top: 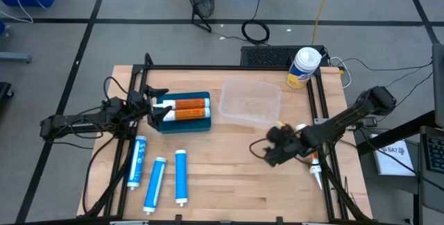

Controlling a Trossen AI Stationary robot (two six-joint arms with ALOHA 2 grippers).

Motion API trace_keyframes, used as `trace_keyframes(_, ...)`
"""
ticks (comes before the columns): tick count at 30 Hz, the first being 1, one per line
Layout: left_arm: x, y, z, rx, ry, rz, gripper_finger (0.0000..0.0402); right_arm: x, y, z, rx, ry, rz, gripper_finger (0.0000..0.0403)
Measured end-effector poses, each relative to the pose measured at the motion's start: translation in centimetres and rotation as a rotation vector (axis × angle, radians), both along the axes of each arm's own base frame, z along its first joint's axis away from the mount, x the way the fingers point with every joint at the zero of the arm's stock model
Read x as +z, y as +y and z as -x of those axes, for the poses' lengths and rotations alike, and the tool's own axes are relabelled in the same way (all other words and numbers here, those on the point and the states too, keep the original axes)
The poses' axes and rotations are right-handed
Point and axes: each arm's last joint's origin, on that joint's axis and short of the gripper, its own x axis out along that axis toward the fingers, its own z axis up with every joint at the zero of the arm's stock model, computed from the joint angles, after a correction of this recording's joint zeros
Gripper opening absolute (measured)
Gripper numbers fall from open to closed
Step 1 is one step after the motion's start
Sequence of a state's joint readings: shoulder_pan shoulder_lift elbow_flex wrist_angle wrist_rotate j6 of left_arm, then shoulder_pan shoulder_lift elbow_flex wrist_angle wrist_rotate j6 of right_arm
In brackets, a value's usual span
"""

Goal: Pick & place silicon tubes, Sealant and Lysol wipes
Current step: Put the orange sealant into the transparent bin

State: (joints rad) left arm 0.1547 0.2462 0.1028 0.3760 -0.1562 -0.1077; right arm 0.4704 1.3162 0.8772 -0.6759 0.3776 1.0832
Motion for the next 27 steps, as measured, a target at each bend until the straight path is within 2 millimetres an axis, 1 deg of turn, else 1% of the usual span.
trace_keyframes(4,0.0,0.0,0.0,0.000,0.000,0.000,0.0397,-0.6,-0.5,3.1,-0.224,0.256,-0.035,0.0238)
trace_keyframes(9,0.0,0.0,0.0,0.000,0.001,0.001,0.0397,-0.9,-0.8,5.1,-0.439,0.402,0.043,0.0238)
trace_keyframes(13,-0.1,0.0,0.0,-0.001,0.006,0.007,0.0397,-1.6,-0.5,5.7,-0.535,0.524,0.074,0.0238)
trace_keyframes(16,-0.1,0.0,0.0,-0.001,0.007,0.008,0.0397,-2.4,0.0,5.7,-0.572,0.607,0.078,0.0238)
trace_keyframes(22,-0.2,0.0,-0.1,-0.001,0.016,0.009,0.0397,-4.0,0.9,5.6,-0.603,0.778,0.082,0.0238)
trace_keyframes(27,-0.2,0.0,-0.1,-0.001,0.023,0.010,0.0397,-4.9,1.6,5.7,-0.600,0.844,0.094,0.0238)
